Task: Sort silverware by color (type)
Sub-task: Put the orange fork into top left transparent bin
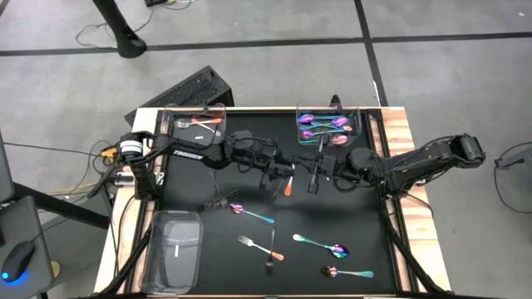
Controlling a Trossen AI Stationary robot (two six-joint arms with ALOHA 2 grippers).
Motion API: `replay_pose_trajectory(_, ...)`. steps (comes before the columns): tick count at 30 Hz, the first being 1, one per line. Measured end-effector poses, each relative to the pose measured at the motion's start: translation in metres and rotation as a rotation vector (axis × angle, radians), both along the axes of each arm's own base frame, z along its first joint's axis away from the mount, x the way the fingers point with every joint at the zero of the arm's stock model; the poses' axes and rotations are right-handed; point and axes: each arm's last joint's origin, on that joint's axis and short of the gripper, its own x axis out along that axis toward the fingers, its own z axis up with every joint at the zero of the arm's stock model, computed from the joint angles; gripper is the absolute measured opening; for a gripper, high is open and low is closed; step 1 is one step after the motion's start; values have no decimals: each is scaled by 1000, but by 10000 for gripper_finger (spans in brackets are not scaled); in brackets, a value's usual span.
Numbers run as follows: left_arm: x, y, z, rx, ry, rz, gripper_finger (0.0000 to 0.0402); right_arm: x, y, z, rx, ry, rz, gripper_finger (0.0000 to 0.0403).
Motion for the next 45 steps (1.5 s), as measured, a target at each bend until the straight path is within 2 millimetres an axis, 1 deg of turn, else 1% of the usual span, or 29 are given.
replay_pose_trajectory(6, 0, 0, 1, -28, 1, 9, 135, 0, 0, 2, -23, -16, 12, 9)
replay_pose_trajectory(15, 2, -6, 2, -42, 0, 18, 132, 0, -7, 3, -28, -26, 53, 10)
replay_pose_trajectory(20, 2, -9, 1, -35, 7, 42, 132, 0, -6, 3, -37, -28, 95, 10)
replay_pose_trajectory(25, 2, -9, 0, -9, 3, 47, 132, 0, -6, 3, -44, -28, 100, 10)
replay_pose_trajectory(29, 2, -10, 0, 38, -7, 23, 122, 0, -6, 3, -49, -27, 100, 10)
replay_pose_trajectory(35, 2, -11, 0, 42, -6, -1, 109, 0, -5, 3, -62, -26, 102, 10)
replay_pose_trajectory(38, 2, -8, 0, 53, -5, 4, 87, 0, -5, 3, -65, -24, 101, 10)
replay_pose_trajectory(43, 1, -6, -2, 90, -3, -6, 13, 1, -5, 2, -66, -17, 100, 11)
replay_pose_trajectory(45, 1, -4, -3, 95, 9, 6, 7, 1, -5, 2, -62, -12, 100, 14)
